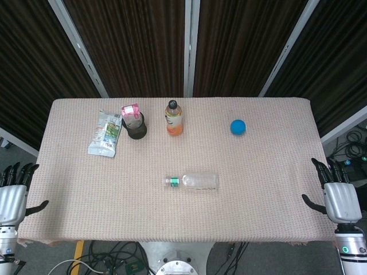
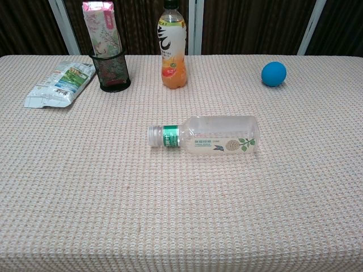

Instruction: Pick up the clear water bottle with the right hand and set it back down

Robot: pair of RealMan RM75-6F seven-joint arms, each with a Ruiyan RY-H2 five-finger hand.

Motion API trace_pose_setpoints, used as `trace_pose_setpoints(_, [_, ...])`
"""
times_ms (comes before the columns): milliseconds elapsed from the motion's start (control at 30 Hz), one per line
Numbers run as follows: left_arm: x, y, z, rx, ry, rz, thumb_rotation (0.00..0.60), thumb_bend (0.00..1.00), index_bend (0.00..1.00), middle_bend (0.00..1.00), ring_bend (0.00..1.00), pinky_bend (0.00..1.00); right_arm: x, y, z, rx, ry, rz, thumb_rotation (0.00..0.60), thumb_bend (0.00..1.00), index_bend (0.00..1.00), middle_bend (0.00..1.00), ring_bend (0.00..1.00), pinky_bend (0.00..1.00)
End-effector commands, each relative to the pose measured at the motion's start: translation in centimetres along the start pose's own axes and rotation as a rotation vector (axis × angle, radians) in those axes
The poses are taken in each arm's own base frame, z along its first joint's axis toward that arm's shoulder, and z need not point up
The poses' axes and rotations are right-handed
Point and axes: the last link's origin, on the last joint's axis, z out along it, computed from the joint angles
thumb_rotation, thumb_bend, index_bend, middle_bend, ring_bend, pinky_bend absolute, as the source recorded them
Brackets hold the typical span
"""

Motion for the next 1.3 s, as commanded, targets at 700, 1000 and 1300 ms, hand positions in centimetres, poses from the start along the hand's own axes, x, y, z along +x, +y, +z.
trace_pose_setpoints(700, [0.3,0.4,0.7,-0.036,0.020,0.021,0.600,0.00,0.15,0.12,0.00,0.00,-1.0,-7.2,5.2,0.356,-0.186,0.187,0.600,0.17,0.02,0.16,0.00,0.03])
trace_pose_setpoints(1000, [0.4,0.5,0.6,-0.038,0.015,0.025,0.600,0.00,0.15,0.12,0.00,0.00,-4.3,-14.1,10.7,0.503,-0.302,0.181,0.600,0.15,0.02,0.14,0.00,0.04])
trace_pose_setpoints(1300, [0.1,0.4,1.0,-0.040,0.001,0.022,0.600,0.00,0.15,0.12,0.00,0.00,-8.4,-18.1,12.4,0.518,-0.419,0.169,0.600,0.10,0.02,0.16,0.00,0.06])
